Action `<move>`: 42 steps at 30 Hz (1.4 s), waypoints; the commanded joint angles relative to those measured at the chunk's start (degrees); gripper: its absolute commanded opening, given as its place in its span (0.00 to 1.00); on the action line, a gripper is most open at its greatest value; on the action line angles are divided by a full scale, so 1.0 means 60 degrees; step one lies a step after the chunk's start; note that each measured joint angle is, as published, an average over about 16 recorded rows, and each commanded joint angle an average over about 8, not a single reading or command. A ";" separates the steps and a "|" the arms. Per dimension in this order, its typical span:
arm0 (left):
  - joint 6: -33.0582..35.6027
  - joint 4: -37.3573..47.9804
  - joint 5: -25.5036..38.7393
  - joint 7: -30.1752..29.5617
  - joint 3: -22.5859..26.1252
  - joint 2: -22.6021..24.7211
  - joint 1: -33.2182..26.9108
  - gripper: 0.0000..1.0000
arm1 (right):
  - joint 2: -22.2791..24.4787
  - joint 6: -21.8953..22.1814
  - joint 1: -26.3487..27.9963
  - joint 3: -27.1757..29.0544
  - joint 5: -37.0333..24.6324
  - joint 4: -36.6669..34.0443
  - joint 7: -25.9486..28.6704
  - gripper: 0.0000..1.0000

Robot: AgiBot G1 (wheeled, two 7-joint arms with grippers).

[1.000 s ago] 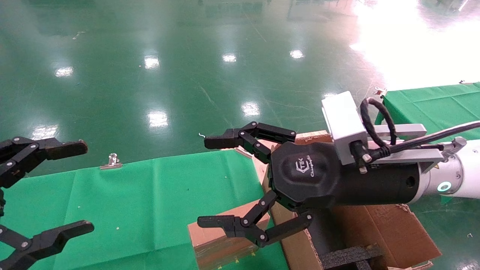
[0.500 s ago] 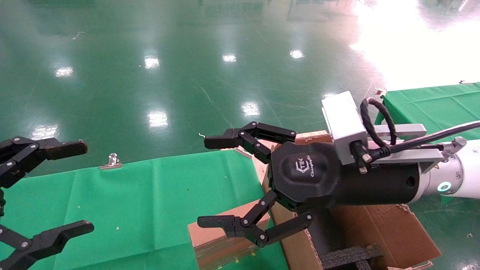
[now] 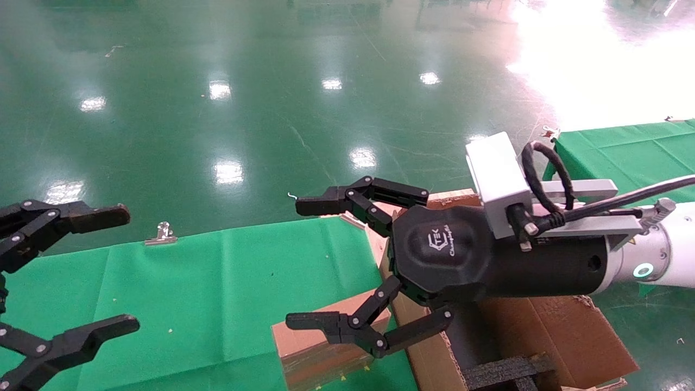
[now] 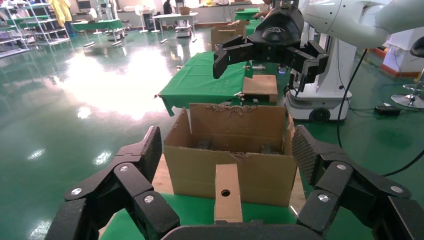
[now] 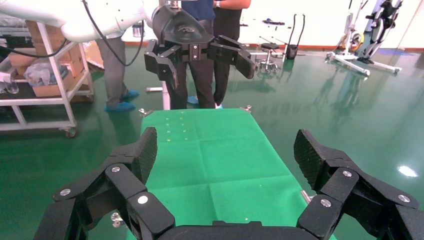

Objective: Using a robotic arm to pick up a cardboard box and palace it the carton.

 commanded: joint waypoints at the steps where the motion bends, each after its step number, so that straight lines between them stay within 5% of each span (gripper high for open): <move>1: 0.0000 0.0000 0.0000 0.0000 0.0000 0.0000 0.0000 0.00 | 0.0001 0.0008 -0.0014 0.0007 0.0025 -0.0006 0.0000 1.00; 15: 0.0000 0.0001 0.0000 0.0000 0.0001 0.0000 -0.0001 0.00 | -0.0328 -0.0717 0.1905 -0.1502 -0.2711 0.0131 0.0165 1.00; 42: 0.0000 0.0001 -0.0001 0.0001 0.0002 0.0000 -0.0001 0.00 | -0.2706 -0.0610 0.4815 -0.5584 -0.7220 -0.0672 -0.0755 1.00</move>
